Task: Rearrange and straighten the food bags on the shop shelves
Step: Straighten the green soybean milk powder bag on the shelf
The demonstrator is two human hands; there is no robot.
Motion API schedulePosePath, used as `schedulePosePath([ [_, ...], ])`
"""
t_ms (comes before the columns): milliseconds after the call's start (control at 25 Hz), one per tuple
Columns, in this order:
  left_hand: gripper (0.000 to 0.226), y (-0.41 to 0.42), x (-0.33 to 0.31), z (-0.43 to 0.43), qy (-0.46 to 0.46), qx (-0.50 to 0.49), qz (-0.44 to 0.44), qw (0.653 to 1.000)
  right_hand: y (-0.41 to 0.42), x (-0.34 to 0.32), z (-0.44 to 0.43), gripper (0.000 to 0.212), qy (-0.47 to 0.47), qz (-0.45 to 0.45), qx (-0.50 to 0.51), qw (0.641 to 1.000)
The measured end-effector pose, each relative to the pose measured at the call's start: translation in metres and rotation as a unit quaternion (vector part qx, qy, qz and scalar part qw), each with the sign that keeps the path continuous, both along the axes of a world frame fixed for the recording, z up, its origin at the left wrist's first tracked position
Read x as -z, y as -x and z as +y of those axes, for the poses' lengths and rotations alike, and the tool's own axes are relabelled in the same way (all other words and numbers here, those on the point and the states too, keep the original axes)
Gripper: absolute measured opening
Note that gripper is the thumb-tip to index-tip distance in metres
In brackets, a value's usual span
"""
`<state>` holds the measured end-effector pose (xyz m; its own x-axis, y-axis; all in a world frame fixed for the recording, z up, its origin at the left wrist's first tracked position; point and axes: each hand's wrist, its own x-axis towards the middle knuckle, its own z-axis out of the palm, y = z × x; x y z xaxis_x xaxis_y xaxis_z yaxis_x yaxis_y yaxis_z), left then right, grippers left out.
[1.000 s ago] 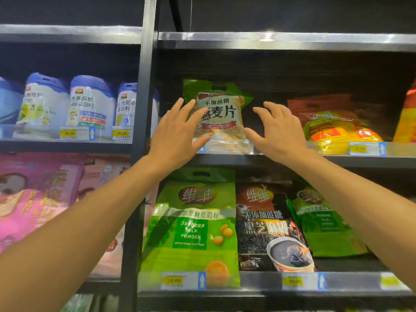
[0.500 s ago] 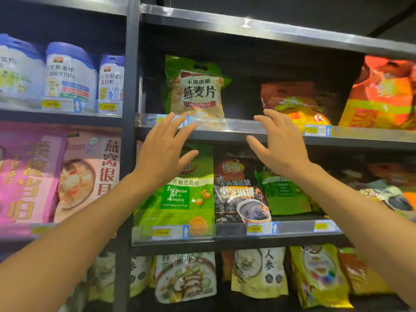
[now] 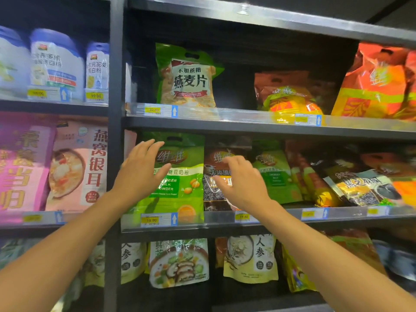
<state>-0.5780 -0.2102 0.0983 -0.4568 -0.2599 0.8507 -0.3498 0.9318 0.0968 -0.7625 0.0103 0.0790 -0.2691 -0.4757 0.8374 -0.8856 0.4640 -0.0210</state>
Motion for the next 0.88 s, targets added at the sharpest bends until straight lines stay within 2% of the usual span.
schedulePosePath([
  [120, 0.069, 0.007, 0.006, -0.006, -0.021, 0.01, -0.003, 1.0, 0.002, 0.006, -0.026, 0.05, -0.046, -0.123, -0.027, 0.991],
  [240, 0.069, 0.009, 0.009, -0.007, -0.031, 0.007, -0.001, 0.999, 0.004, 0.009, -0.056, 0.051, -0.076, -0.181, -0.037, 0.98],
  [360, 0.07, 0.007, 0.009, -0.009, -0.033, -0.007, -0.013, 0.999, 0.008, 0.013, -0.078, 0.047, -0.078, -0.196, -0.06, 0.976],
  [640, 0.068, 0.008, 0.011, -0.013, -0.062, 0.005, -0.006, 0.998, 0.018, 0.021, -0.091, 0.042, -0.018, -0.222, -0.141, 0.964],
  [880, 0.064, 0.017, 0.006, -0.018, -0.185, 0.019, 0.008, 0.983, 0.032, 0.017, -0.077, 0.04, 0.02, -0.222, -0.148, 0.964],
])
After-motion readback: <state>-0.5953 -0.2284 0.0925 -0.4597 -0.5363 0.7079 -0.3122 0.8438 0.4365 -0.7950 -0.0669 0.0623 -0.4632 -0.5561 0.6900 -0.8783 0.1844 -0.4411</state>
